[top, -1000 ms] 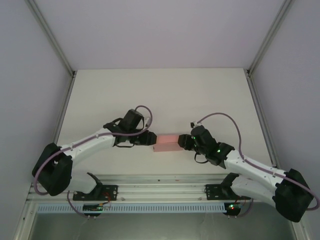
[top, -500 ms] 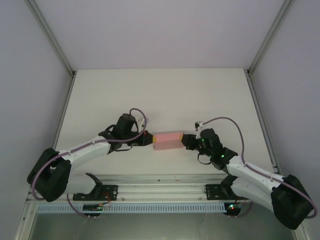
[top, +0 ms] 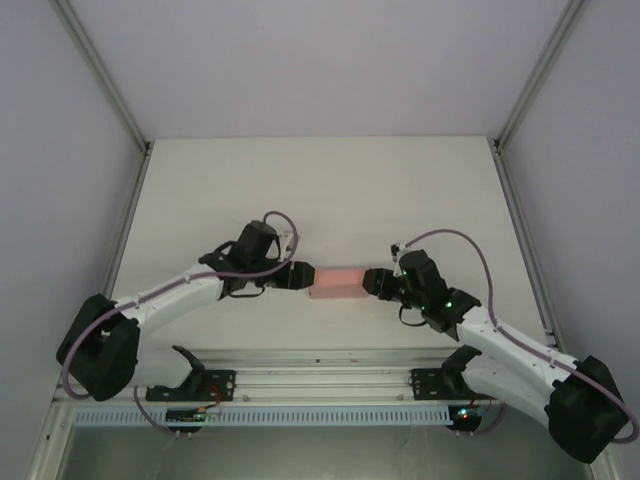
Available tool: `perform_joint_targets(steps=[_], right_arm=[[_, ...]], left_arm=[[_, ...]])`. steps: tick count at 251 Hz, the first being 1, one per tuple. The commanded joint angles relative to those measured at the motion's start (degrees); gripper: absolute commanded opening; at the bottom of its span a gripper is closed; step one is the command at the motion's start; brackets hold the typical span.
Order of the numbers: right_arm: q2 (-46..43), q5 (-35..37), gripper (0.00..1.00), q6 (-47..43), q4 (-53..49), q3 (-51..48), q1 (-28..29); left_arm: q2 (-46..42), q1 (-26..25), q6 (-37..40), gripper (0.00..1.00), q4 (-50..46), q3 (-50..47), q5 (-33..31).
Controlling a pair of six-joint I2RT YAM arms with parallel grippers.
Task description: Assemble paper box
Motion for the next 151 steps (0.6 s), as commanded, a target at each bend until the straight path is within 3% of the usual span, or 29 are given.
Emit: perform_joint_targets(steps=[1, 17, 29, 46, 62, 72, 89, 125, 151], right_arm=[[0.4, 0.5, 0.55, -1.0, -9.8, 5.0, -1.5], [1.1, -0.3, 0.58, -2.5, -10.7, 8.2, -2.5], [1.7, -1.0, 0.6, -3.7, -11.6, 10.6, -3.0], [2.6, -2.6, 0.78, -4.7, -12.6, 13.5, -4.0], [3.7, -4.7, 0.85, -8.8, -13.3, 16.2, -4.8], [4.6, -7.0, 0.98, -12.3, -13.0, 17.5, -5.3], [6.3, -11.5, 0.99, -20.9, -12.4, 19.8, -5.6], [11.7, -19.5, 0.99, -48.4, -18.2, 27.1, -5.0], [16.7, -23.0, 0.99, -64.2, -24.3, 32.2, -4.3]], left_arm=[[-0.5, 0.0, 3.5, 0.85, -6.5, 6.9, -3.4], [-0.5, 0.0, 4.5, 1.0, -8.5, 10.2, -4.6], [-0.5, 0.1, 5.2, 1.0, -9.7, 12.0, -5.6], [-0.8, 0.5, 5.3, 1.0, -11.6, 14.0, -7.9], [-1.0, 1.4, 5.4, 1.0, -13.7, 15.2, -10.9], [-1.3, 2.5, 4.8, 1.0, -15.0, 15.5, -13.5], [-2.3, 5.3, 4.1, 1.0, -16.1, 14.4, -16.4], [-5.6, 14.3, 2.6, 1.0, -14.8, 9.2, -19.2], [-7.7, 20.6, 3.0, 0.99, -13.7, 5.9, -17.3]])
